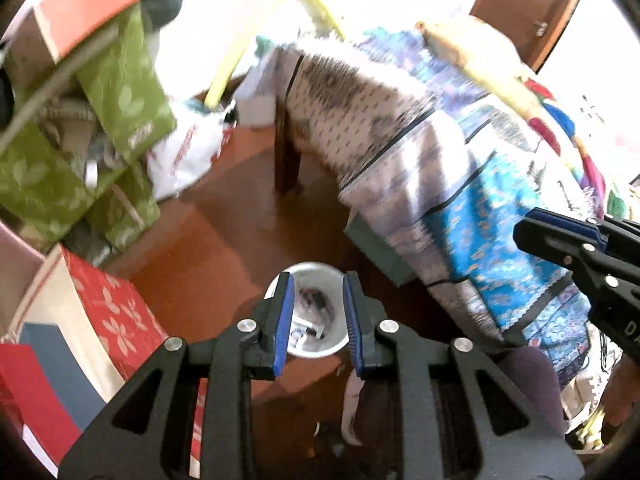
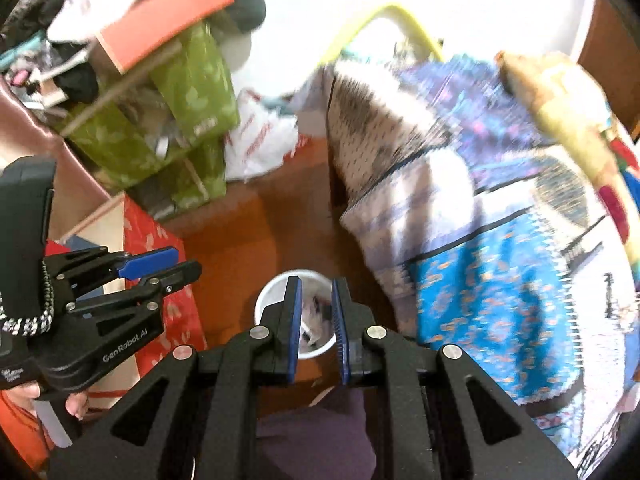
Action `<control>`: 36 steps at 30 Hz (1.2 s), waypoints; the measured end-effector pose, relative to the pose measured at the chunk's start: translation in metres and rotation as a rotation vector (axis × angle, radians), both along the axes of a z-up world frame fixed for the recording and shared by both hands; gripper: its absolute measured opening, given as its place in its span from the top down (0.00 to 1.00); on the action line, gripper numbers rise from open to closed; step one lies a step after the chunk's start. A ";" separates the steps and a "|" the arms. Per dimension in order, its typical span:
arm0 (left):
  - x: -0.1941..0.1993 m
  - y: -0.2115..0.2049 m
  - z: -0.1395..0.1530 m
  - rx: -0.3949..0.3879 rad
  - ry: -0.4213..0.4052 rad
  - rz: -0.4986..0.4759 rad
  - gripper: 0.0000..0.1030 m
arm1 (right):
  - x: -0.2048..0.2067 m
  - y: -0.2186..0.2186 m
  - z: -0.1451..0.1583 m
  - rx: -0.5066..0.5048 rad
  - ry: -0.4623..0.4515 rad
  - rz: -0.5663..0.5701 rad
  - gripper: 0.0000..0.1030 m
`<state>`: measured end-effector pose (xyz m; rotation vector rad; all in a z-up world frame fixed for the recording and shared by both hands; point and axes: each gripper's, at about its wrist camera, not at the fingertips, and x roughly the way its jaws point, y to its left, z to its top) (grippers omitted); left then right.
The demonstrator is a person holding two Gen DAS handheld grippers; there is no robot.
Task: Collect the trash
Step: 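Move both open tools back over the bed toward the cable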
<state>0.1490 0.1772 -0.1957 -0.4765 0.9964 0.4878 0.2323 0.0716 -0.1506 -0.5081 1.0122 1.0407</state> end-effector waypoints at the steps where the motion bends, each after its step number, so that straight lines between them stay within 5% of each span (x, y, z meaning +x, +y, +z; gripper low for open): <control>1: 0.001 -0.004 0.009 0.013 -0.017 -0.008 0.78 | 0.000 -0.006 0.008 0.017 -0.014 -0.007 0.87; 12: 0.020 -0.068 0.111 0.138 -0.226 -0.123 0.78 | 0.009 -0.102 0.097 0.217 -0.134 -0.188 0.87; 21: 0.061 -0.140 0.151 0.163 -0.327 -0.277 0.69 | 0.031 -0.189 0.144 0.291 -0.309 -0.401 0.86; 26: 0.100 -0.178 0.155 0.155 -0.337 -0.375 0.67 | 0.052 -0.239 0.152 0.305 -0.367 -0.508 0.42; 31: 0.140 -0.214 0.150 0.154 -0.343 -0.431 0.44 | 0.077 -0.283 0.151 0.290 -0.408 -0.624 0.25; 36: 0.188 -0.244 0.133 0.110 -0.314 -0.491 0.40 | 0.108 -0.319 0.137 0.243 -0.420 -0.736 0.19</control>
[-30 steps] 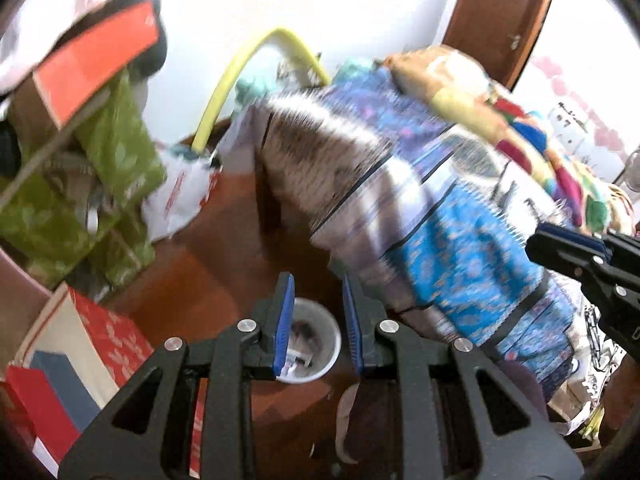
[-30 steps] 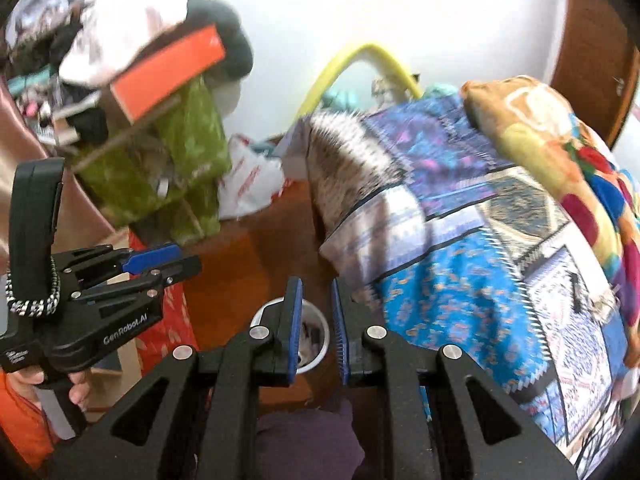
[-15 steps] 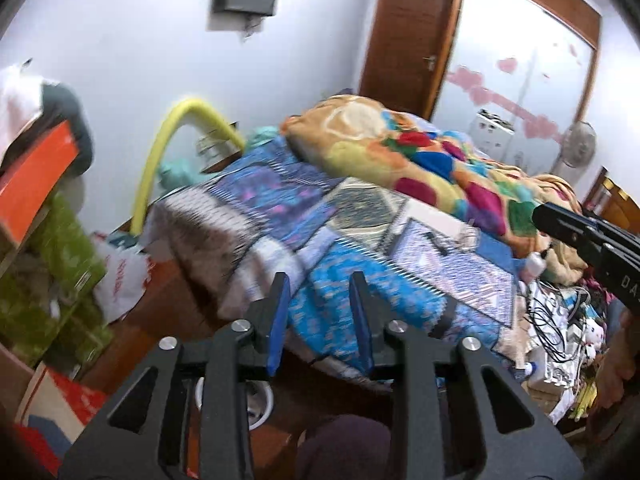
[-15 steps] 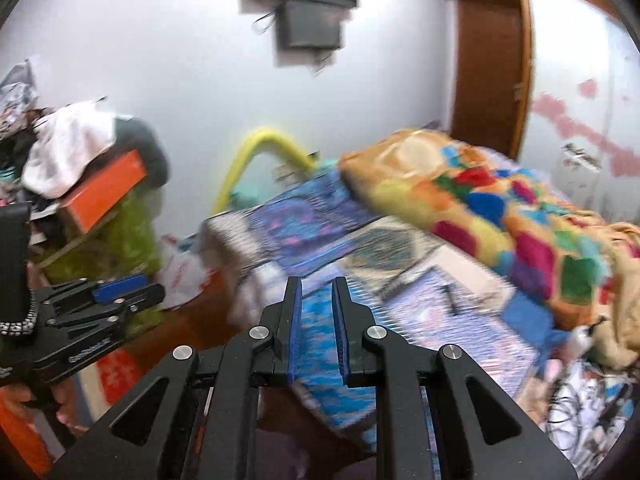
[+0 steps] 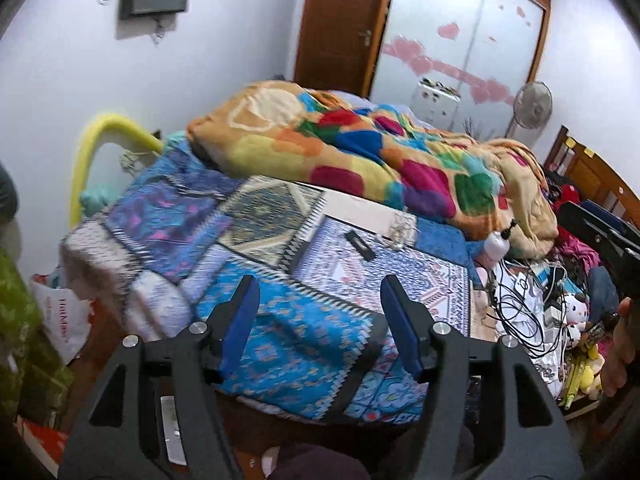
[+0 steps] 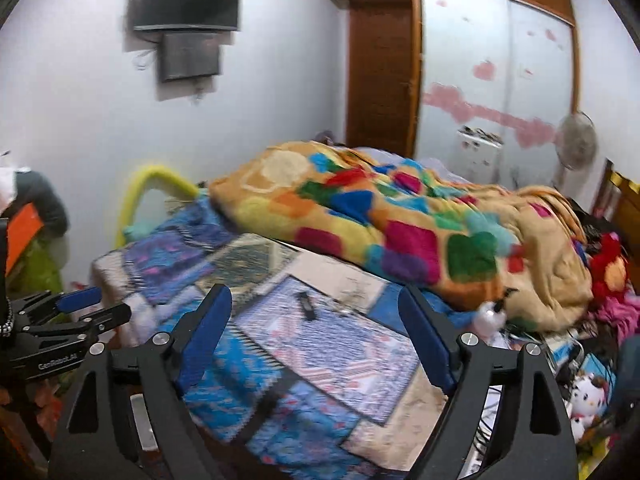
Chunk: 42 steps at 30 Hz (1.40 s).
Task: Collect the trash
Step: 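Move both open tools back over the bed toward the cable, then grasp the black rectangular item with the left tool while the right tool grasps the white earphone cable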
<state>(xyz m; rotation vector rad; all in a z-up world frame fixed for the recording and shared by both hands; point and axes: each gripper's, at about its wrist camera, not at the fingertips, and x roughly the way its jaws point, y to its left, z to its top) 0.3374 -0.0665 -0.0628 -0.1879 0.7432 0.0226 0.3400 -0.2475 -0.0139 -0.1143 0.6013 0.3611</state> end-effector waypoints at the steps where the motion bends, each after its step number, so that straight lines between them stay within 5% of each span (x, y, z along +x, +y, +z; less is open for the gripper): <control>1: 0.010 -0.005 -0.004 -0.004 0.008 -0.008 0.40 | 0.008 -0.006 -0.004 -0.001 0.016 -0.013 0.19; 11: 0.102 -0.031 -0.062 -0.011 0.111 -0.043 0.40 | 0.091 -0.034 -0.070 -0.010 0.209 -0.089 0.19; 25: 0.194 -0.022 -0.151 -0.002 0.231 -0.048 0.40 | 0.213 0.008 -0.195 -0.007 0.500 -0.026 0.19; 33: 0.222 -0.029 -0.177 0.021 0.268 -0.077 0.40 | 0.235 0.018 -0.221 -0.061 0.467 -0.064 0.21; 38: 0.234 -0.038 -0.184 -0.011 0.273 -0.077 0.40 | 0.240 0.020 -0.227 -0.070 0.450 -0.080 0.64; 42: 0.247 -0.049 -0.186 -0.011 0.268 -0.081 0.40 | 0.237 0.011 -0.223 -0.041 0.451 -0.069 0.81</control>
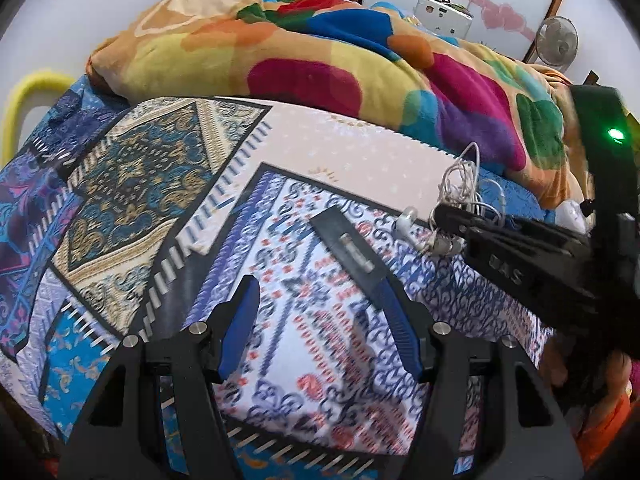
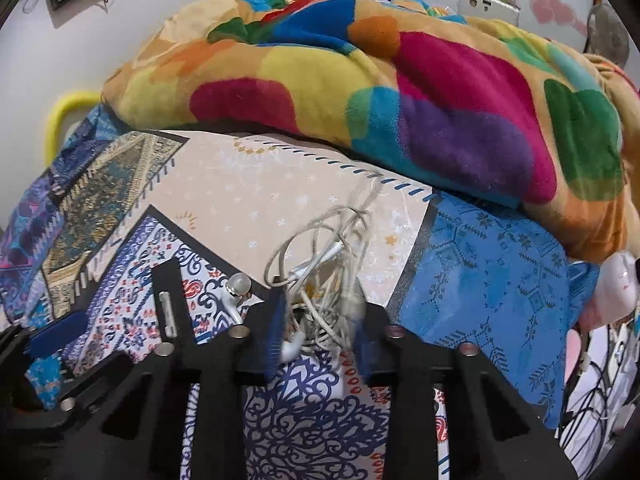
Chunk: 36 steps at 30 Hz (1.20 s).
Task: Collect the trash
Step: 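Grasp the black rectangular item with the left tool while the right tool grasps the white earphone cable, then carry the black item and earphone cable over the white bin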
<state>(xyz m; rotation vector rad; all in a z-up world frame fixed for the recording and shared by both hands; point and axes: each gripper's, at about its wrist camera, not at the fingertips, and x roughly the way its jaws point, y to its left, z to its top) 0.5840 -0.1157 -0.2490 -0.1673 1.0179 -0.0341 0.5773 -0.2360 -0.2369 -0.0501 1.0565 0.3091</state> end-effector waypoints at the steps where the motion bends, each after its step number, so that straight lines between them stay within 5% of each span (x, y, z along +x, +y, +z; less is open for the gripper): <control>1: 0.003 -0.003 -0.001 0.011 -0.004 0.006 0.40 | -0.001 -0.004 0.002 0.010 -0.006 -0.002 0.89; 9: 0.029 -0.026 -0.017 0.022 0.003 0.037 0.41 | -0.016 -0.027 0.023 0.019 -0.074 -0.036 0.92; 16: 0.031 -0.040 -0.019 0.119 -0.046 0.066 0.70 | -0.024 -0.041 0.039 0.040 -0.093 -0.066 0.92; 23: 0.017 -0.026 -0.016 0.032 -0.007 0.039 0.77 | -0.028 -0.034 0.046 0.037 -0.091 -0.060 0.92; 36: -0.058 -0.010 0.055 0.014 -0.088 -0.012 0.77 | -0.075 -0.026 0.099 0.066 -0.136 -0.032 0.92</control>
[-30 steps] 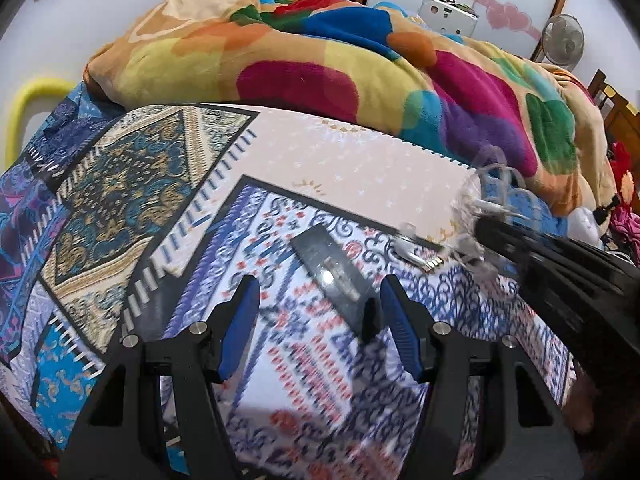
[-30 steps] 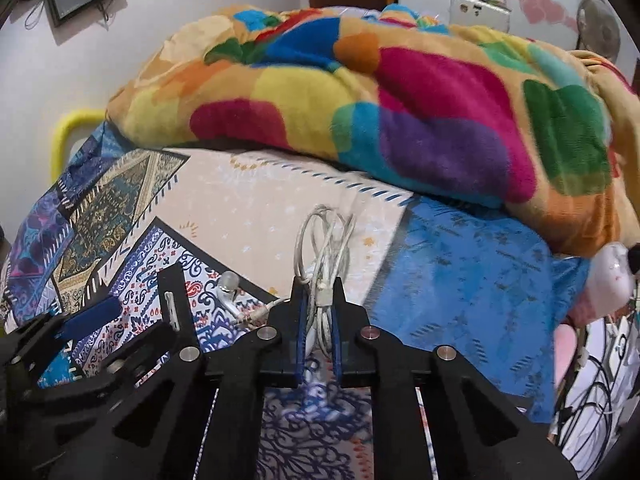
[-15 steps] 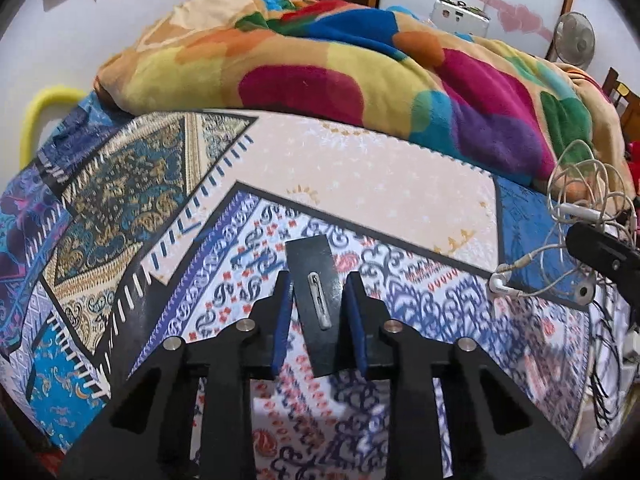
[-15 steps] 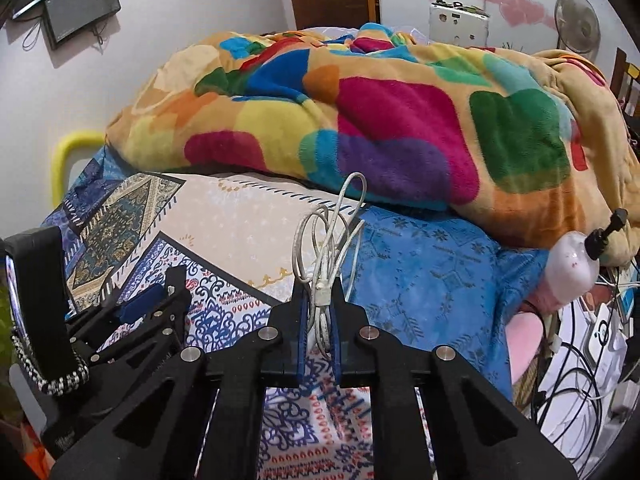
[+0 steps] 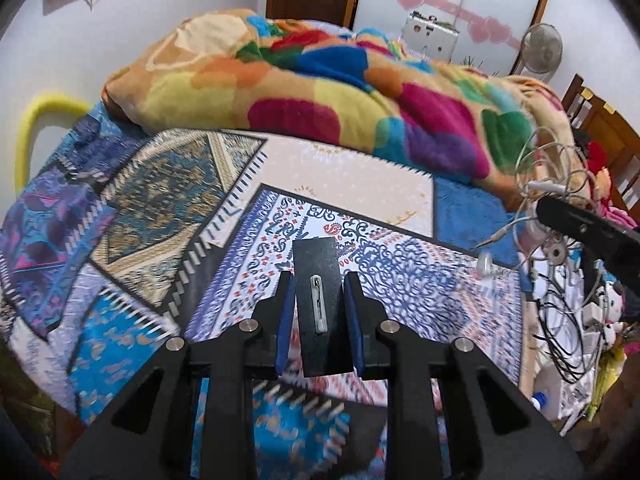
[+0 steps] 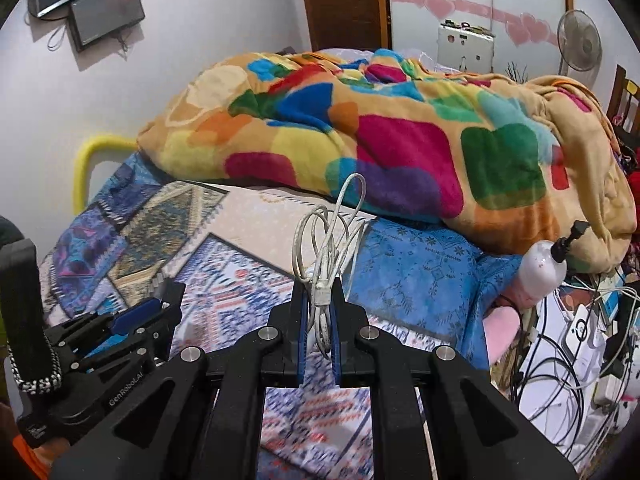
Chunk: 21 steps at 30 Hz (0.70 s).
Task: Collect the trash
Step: 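Carry the black item and earphone cable over the white bin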
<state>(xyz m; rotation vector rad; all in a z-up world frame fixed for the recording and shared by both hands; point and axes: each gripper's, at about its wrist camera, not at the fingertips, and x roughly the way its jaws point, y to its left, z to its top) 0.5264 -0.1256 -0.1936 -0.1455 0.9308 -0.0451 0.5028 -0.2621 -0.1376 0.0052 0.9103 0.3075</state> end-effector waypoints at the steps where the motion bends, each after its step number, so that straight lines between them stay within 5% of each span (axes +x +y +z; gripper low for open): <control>1: -0.007 0.002 0.007 -0.002 -0.008 0.001 0.77 | -0.006 0.001 0.005 0.008 -0.004 0.003 0.92; 11: -0.089 0.034 0.066 0.012 -0.107 0.033 0.77 | -0.071 0.029 0.055 0.028 -0.058 0.062 0.92; 21: -0.182 0.101 0.087 0.024 -0.122 0.148 0.77 | -0.131 0.089 0.080 0.047 -0.084 0.183 0.92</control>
